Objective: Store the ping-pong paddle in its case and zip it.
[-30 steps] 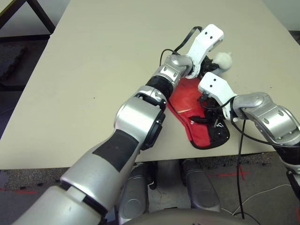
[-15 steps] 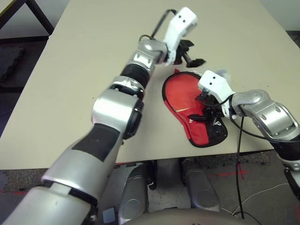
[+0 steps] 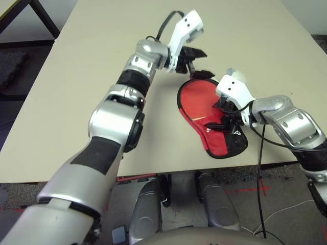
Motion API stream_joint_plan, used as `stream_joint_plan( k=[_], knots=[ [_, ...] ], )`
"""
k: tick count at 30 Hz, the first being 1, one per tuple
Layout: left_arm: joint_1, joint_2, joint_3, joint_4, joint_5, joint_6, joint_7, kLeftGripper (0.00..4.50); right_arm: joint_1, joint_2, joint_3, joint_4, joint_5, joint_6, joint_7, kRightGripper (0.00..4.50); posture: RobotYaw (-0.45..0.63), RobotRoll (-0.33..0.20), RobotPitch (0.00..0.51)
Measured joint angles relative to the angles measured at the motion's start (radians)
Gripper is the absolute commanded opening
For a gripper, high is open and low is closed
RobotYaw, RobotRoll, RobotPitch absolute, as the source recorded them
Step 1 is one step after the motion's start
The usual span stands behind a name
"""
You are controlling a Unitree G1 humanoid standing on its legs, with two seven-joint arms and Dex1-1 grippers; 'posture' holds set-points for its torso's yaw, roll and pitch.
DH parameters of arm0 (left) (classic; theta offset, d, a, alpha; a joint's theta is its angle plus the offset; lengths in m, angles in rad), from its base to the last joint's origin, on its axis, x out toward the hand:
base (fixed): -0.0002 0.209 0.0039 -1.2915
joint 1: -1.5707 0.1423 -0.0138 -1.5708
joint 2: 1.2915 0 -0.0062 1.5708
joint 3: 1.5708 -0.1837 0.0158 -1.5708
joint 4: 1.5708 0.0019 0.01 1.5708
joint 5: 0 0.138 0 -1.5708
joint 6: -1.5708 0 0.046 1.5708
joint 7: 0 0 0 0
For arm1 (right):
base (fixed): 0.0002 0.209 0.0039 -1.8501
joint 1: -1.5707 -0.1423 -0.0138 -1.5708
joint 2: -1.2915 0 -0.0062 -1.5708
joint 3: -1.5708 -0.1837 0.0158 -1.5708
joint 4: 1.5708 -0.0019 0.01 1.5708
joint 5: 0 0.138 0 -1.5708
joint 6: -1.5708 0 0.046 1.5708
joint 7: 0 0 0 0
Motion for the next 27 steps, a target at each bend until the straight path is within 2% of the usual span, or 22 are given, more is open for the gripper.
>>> stream_joint_plan(
  k=[11, 18, 24, 27],
  knots=[
    [0.113, -0.026, -0.068, -0.051, 0.009, 0.023, 0.051, 4.49, -0.001, 0.017, -0.001, 0.015, -0.020, 0.000, -0.009, 4.50, -0.13, 0.000, 0.216],
    [0.119, -0.037, -0.089, -0.029, 0.036, 0.005, 0.100, 4.49, -0.007, 0.022, -0.013, 0.019, -0.016, 0.024, -0.014, 4.50, -0.14, 0.000, 0.218],
    [0.106, -0.054, -0.089, 0.003, 0.036, -0.003, 0.135, 4.49, -0.099, 0.021, -0.082, 0.043, 0.044, 0.159, -0.007, 4.50, -0.14, 0.000, 0.220],
    [0.098, -0.057, -0.089, 0.014, 0.036, -0.004, 0.148, 4.49, -0.226, 0.000, -0.157, 0.079, 0.076, 0.213, -0.006, 4.50, -0.14, 0.000, 0.222]
  ],
)
